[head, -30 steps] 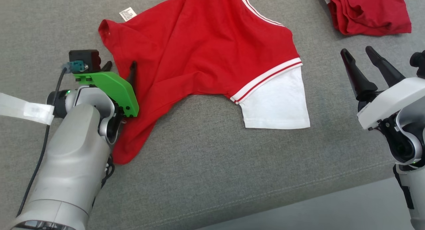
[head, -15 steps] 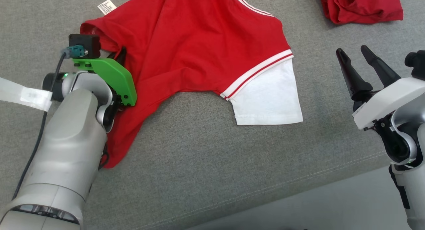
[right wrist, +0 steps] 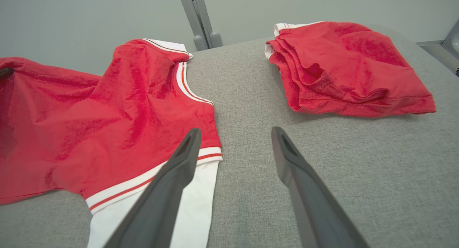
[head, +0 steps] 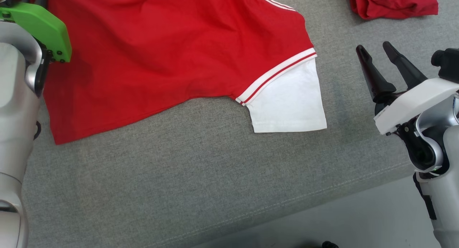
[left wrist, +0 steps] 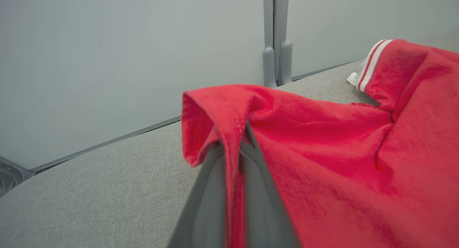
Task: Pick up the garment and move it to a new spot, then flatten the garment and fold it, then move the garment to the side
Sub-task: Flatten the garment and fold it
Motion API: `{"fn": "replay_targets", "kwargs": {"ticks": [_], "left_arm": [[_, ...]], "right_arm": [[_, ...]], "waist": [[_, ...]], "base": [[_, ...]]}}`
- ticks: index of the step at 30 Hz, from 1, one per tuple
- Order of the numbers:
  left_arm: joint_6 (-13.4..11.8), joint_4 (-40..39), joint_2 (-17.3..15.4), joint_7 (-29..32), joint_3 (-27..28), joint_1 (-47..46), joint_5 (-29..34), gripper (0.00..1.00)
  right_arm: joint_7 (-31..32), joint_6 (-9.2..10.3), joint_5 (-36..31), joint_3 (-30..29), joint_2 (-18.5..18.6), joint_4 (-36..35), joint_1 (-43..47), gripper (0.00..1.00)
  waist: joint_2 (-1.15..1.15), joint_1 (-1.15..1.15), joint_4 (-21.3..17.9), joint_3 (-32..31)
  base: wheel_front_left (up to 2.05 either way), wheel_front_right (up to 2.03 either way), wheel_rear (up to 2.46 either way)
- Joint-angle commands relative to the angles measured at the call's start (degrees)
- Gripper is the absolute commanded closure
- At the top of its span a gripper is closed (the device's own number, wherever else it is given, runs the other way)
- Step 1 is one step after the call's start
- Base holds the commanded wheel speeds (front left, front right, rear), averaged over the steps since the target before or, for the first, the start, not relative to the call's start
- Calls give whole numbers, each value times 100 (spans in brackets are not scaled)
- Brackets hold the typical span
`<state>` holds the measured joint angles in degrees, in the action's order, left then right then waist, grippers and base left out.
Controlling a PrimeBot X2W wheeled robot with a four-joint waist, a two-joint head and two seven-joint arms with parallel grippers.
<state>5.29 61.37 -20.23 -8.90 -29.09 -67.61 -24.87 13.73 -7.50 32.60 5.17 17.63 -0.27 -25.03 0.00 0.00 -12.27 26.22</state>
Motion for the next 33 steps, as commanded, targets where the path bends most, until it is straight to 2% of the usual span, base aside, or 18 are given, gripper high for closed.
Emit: {"fn": "replay_targets", "kwargs": {"ticks": [1, 6, 12, 13, 14, 15, 16, 25, 33], "left_arm": [[17, -27, -102, -51, -20, -131, 50, 100], [44, -80, -322, -217, -80, -276, 118, 100], [150, 11, -348, 60, -112, -211, -99, 100], [163, 6, -323, 110, -71, -193, -193, 73], [179, 8, -317, 165, -51, -165, -258, 42], [179, 8, -317, 165, -51, -165, -258, 42], [186, -6, -340, 216, -59, -150, -285, 0], [221, -257, -492, 395, -114, 148, -657, 0], [211, -779, -315, 136, -122, 1013, -974, 0]], "right_arm": [[-46, 2, 39, 27, -10, 48, -59, 0], [-114, 2, 57, 96, -39, 166, -118, 0], [-161, 1, 88, 183, -35, 290, -193, 0], [-167, 1, 98, 200, -32, 308, -203, 0], [-178, 1, 102, 211, -28, 328, -206, 0], [-178, 1, 102, 211, -28, 328, -206, 0], [-180, 2, 107, 214, -18, 351, -207, 0], [-227, 2, 115, 134, 48, 520, -61, 0], [-245, 2, 19, -175, 55, 588, 344, 0]], "waist": [[0, 0, -22, 27], [0, 0, -30, 60], [0, 0, -13, 62], [0, 0, -3, 59], [0, 0, 7, 52], [0, 0, 7, 52], [0, 0, 22, 44], [0, 0, 343, -281], [0, 0, 776, -942]], "base": [[0, 0, 0], [0, 0, 0], [0, 0, 0], [0, 0, 0], [0, 0, 0], [0, 0, 0], [0, 0, 0], [0, 0, 0], [0, 0, 0]]}}
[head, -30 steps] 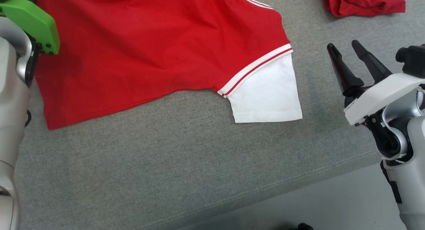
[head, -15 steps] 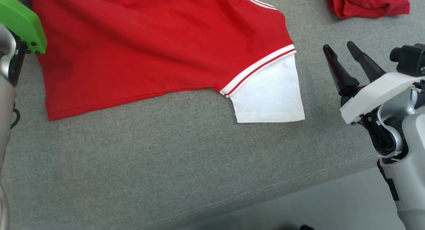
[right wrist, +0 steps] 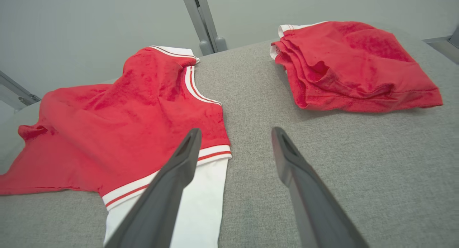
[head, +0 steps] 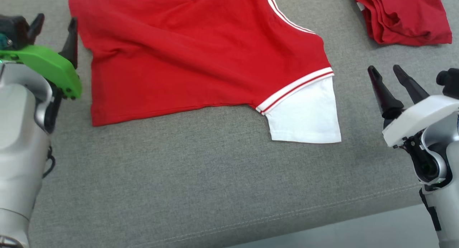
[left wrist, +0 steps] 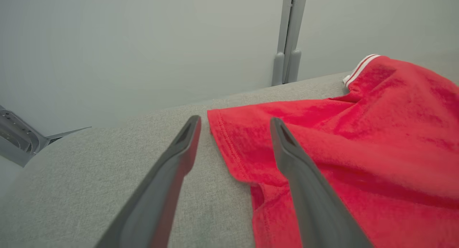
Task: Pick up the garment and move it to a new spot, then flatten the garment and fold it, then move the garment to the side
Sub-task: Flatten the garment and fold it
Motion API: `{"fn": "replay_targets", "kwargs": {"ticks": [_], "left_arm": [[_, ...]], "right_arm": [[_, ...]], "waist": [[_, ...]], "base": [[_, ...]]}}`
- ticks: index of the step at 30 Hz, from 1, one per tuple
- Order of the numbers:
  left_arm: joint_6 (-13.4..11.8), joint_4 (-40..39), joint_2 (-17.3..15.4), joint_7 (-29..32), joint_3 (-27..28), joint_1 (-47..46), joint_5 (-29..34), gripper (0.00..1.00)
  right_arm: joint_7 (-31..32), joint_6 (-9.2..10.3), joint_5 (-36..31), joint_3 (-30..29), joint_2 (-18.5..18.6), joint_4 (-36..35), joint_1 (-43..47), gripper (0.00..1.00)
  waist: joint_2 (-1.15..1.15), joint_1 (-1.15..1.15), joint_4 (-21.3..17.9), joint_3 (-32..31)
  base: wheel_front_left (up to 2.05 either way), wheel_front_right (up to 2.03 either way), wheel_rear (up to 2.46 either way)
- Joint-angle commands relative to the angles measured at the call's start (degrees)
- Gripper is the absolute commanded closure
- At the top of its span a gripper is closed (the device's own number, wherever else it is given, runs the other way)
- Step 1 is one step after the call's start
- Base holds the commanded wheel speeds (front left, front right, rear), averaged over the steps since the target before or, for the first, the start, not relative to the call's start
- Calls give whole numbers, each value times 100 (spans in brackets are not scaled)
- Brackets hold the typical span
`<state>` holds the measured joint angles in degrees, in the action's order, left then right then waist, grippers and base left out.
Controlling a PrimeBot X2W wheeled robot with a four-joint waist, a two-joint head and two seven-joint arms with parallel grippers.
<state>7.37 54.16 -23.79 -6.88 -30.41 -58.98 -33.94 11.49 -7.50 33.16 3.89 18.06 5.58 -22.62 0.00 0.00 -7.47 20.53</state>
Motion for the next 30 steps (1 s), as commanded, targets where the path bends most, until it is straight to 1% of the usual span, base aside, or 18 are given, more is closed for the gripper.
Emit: {"fn": "replay_targets", "kwargs": {"ticks": [1, 3, 8, 16, 17, 19, 20, 22, 24, 25, 30], "left_arm": [[-24, -165, 86, -133, 9, 304, -82, 0], [-70, -378, 131, -233, 7, 621, -139, 0], [-368, -1169, 240, -520, 20, 1506, -218, 0], [-1145, -2816, 30, -663, 179, 2998, -322, 0], [-1337, -3253, -9, -654, 220, 3362, -376, 0], [-1539, -3650, -41, -638, 244, 3710, -390, 0], [-1747, -4024, -44, -632, 287, 4018, -423, 0], [-1929, -4318, -37, -624, 321, 4301, -463, 0], [-2062, -4553, -7, -621, 344, 4545, -517, 0], [-2062, -4553, -7, -621, 344, 4545, -517, 0], [-2261, -4856, 60, -676, 429, 5057, -685, 0]], "right_arm": [[-32, 2, -69, -115, 0, 4, 176, 0], [-39, 1, -109, -211, -45, -26, 299, 0], [-172, 1, -334, -431, -204, -165, 642, 0], [-480, 1, -1076, -490, -496, -547, 1040, 0], [-542, 1, -1197, -452, -617, -633, 1116, 0], [-589, 2, -1322, -441, -713, -701, 1201, 0], [-636, 2, -1449, -421, -805, -754, 1267, 0], [-680, 2, -1539, -417, -912, -779, 1349, 0], [-727, 1, -1586, -427, -999, -802, 1417, 0], [-727, 1, -1586, -427, -999, -802, 1417, 0], [-849, 2, -1718, -425, -1173, -763, 1612, 0]], "waist": [[0, 0, 350, -465], [0, 0, 427, -615], [0, 0, 566, -952], [0, 0, 652, -1257], [0, 0, 667, -1308], [0, 0, 685, -1363], [0, 0, 698, -1412], [0, 0, 712, -1466], [0, 0, 724, -1506], [0, 0, 724, -1506], [0, 0, 721, -1612]], "base": [[0, 0, 0], [0, 0, 0], [0, 0, 0], [0, 0, 0], [0, 0, 0], [0, 0, 0], [0, 0, 0], [0, 0, 0], [0, 0, 0], [0, 0, 0], [0, 0, 0]]}}
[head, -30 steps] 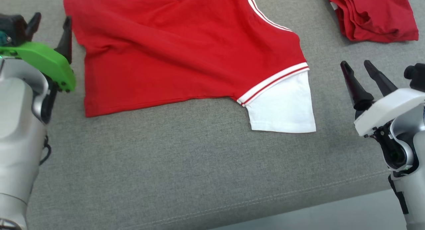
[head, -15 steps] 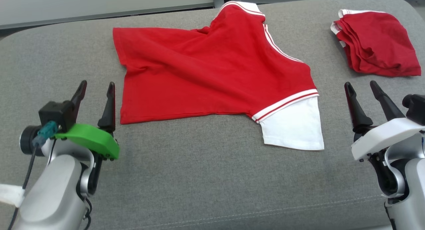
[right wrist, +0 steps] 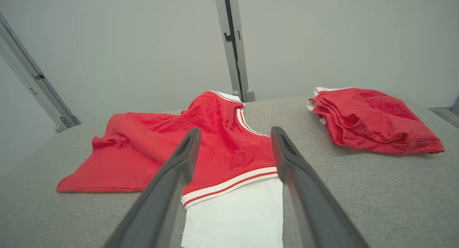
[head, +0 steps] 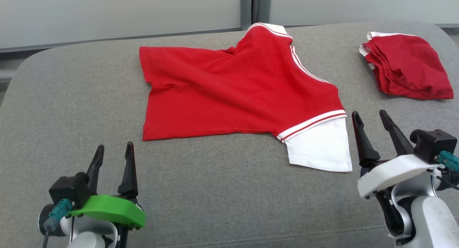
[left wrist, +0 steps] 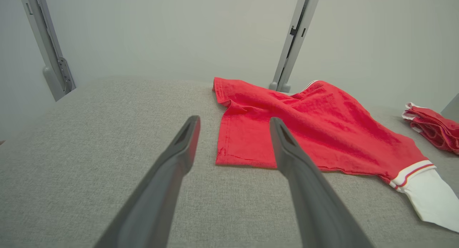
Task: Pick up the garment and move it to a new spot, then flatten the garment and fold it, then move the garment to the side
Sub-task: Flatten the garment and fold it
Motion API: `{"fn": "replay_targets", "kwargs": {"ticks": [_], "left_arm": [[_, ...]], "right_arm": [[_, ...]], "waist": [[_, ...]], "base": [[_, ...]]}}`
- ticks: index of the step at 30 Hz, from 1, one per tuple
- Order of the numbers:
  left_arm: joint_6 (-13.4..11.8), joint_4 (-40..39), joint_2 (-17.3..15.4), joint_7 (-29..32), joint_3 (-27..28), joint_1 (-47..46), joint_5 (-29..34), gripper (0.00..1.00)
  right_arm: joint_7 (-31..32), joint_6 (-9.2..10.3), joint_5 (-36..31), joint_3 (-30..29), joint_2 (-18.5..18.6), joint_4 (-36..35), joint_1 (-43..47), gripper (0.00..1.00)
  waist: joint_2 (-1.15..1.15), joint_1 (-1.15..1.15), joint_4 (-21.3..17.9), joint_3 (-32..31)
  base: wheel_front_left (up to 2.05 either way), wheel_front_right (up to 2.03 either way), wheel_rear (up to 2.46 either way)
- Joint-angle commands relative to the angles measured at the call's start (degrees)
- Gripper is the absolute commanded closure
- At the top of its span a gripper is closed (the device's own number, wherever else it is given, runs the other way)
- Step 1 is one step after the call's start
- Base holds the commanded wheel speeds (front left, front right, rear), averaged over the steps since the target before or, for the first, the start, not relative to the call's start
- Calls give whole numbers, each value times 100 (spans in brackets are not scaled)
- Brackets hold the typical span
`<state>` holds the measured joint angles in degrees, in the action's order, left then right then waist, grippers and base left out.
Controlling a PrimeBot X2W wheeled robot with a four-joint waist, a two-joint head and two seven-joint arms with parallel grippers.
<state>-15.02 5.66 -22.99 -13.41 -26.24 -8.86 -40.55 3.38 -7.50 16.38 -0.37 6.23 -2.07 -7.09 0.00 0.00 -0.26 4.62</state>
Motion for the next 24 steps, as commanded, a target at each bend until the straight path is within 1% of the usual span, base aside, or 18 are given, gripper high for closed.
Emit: {"fn": "replay_targets", "kwargs": {"ticks": [1, 5, 9, 16, 24], "left_arm": [[-46, -42, -15, -34, 23, 131, -27, 0], [-119, -112, 0, -79, 32, 398, -13, 0], [-180, -147, -52, -93, -4, 577, 84, 0], [-206, -118, -63, -78, -97, 743, 116, 0], [-201, -143, -63, -23, -178, 730, 123, 0]], "right_arm": [[-71, 2, -61, 5, -14, 10, 93, 0], [-212, 1, -263, 10, -84, 95, 235, 0], [-307, 2, -447, 67, -138, 193, 369, 0], [-394, 2, -461, 157, -238, 399, 540, 0], [-350, 2, -472, 220, -263, 486, 553, 0]], "waist": [[0, 0, -4, -43], [0, 0, -14, -164], [0, 0, -15, -283], [0, 0, -44, -453], [0, 0, -87, -507]], "base": [[0, 0, 0], [0, 0, 0], [0, 0, 0], [0, 0, 0], [0, 0, 0]]}}
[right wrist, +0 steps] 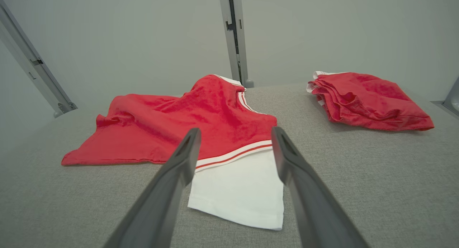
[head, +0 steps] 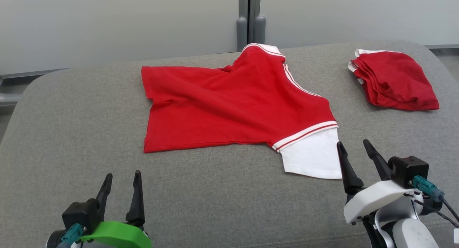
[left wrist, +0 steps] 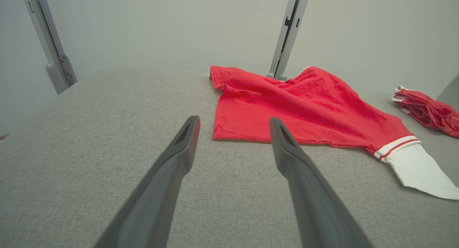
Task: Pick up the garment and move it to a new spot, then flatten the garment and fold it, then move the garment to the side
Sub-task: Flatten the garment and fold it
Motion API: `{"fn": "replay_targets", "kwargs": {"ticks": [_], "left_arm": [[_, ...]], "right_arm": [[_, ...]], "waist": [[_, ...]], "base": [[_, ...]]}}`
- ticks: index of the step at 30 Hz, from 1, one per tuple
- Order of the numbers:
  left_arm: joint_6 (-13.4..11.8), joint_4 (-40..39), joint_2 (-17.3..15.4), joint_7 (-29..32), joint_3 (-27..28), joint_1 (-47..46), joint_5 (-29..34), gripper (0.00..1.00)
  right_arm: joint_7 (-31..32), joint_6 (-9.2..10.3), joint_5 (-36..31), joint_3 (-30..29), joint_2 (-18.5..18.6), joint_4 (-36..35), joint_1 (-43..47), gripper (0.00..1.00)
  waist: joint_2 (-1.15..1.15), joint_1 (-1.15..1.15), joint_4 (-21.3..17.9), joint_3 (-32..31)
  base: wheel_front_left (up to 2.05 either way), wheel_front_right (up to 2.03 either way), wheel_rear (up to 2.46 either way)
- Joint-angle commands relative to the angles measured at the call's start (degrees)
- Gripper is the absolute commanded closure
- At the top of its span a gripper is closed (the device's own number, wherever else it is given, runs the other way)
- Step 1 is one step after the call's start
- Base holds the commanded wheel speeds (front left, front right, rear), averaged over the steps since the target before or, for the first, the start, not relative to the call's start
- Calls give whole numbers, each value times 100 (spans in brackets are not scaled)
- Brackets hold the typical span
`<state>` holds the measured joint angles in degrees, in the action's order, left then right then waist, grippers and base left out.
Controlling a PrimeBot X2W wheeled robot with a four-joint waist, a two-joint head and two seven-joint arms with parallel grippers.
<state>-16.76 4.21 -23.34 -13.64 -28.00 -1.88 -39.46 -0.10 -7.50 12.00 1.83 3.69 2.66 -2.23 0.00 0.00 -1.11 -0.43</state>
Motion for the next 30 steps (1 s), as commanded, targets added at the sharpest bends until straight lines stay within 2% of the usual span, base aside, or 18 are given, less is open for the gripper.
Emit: {"fn": "replay_targets", "kwargs": {"ticks": [1, 8, 15, 20, 30], "left_arm": [[-16, 14, -30, 1, -12, 25, 13, 0], [13, 58, -36, 22, -48, 1, -15, 0], [-12, 44, -33, 39, -81, -76, 16, 0], [13, 27, 18, 65, -163, -206, 95, 0], [126, 159, 192, 86, -368, -506, 174, 0]], "right_arm": [[5, 2, -35, -2, -7, 13, 68, 0], [58, 2, 36, -66, -10, 21, 72, 0], [310, 2, 277, -498, -51, 325, -4, 0], [616, 1, 662, -866, -76, 870, -226, 0], [774, 2, 1380, -994, -76, 2134, -861, 0]], "waist": [[0, 0, -1, -3], [0, 0, 5, 12], [0, 0, 33, 109], [0, 0, 106, 262], [0, 0, 274, 586]], "base": [[0, 0, 0], [0, 0, 0], [0, 0, 0], [0, 0, 0], [0, 0, 0]]}}
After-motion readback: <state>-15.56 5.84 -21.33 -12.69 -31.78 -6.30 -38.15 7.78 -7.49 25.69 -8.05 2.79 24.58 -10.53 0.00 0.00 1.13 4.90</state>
